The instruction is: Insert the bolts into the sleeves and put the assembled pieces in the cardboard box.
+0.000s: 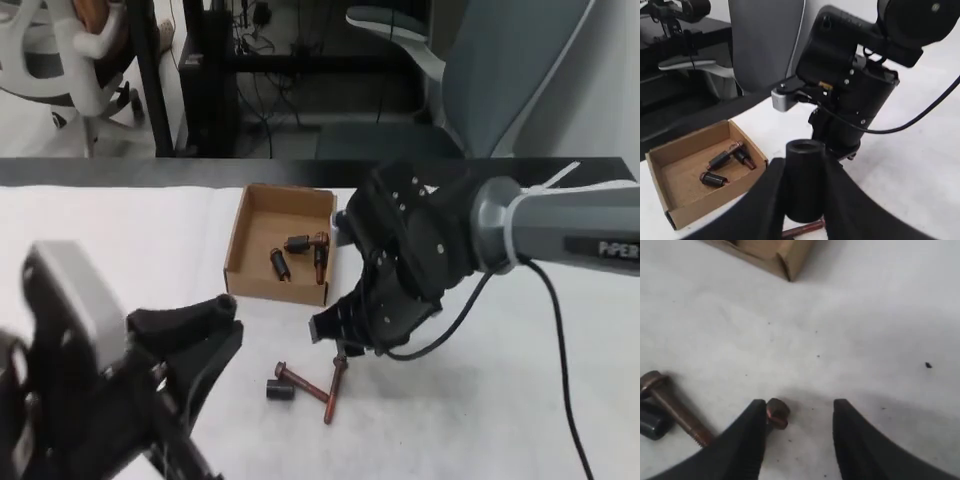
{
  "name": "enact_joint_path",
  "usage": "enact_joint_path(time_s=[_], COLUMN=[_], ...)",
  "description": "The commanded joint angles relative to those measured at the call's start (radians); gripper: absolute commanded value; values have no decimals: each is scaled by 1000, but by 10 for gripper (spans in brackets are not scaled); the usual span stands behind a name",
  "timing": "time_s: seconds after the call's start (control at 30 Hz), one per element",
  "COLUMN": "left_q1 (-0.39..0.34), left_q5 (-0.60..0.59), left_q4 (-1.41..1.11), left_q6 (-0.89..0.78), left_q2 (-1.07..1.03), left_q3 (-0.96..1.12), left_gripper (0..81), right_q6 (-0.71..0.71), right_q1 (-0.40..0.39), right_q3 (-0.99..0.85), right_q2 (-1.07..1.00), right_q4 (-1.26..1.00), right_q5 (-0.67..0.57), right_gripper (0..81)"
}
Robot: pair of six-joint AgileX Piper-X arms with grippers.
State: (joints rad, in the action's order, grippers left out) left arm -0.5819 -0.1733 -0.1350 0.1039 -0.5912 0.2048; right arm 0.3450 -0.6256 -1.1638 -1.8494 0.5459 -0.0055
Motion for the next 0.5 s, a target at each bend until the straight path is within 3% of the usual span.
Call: enact_joint_path(time_s=[0.0,0.33,0.4,0.47], left_q1=[1,1,1,1], left_q5=[16,6,6,6], left_q4=[-41,-27,-27,-27], left_q6=[-10,-52,-52,-52], left_q2=[36,37,37,37], left_q3=[-45,-73,-73,-73], left_gripper=[18,18,18,18], right_q6=[43,125,126,126], right_q1=[-4,-14,-14,-14], right_q3=[-4,-15,-15,-15], right_q2=[-19,-58,-58,-58], right_q4=[3,-4,5,25], right_q5=[-34,-41,-41,-45], right_gripper=[414,410,323,106])
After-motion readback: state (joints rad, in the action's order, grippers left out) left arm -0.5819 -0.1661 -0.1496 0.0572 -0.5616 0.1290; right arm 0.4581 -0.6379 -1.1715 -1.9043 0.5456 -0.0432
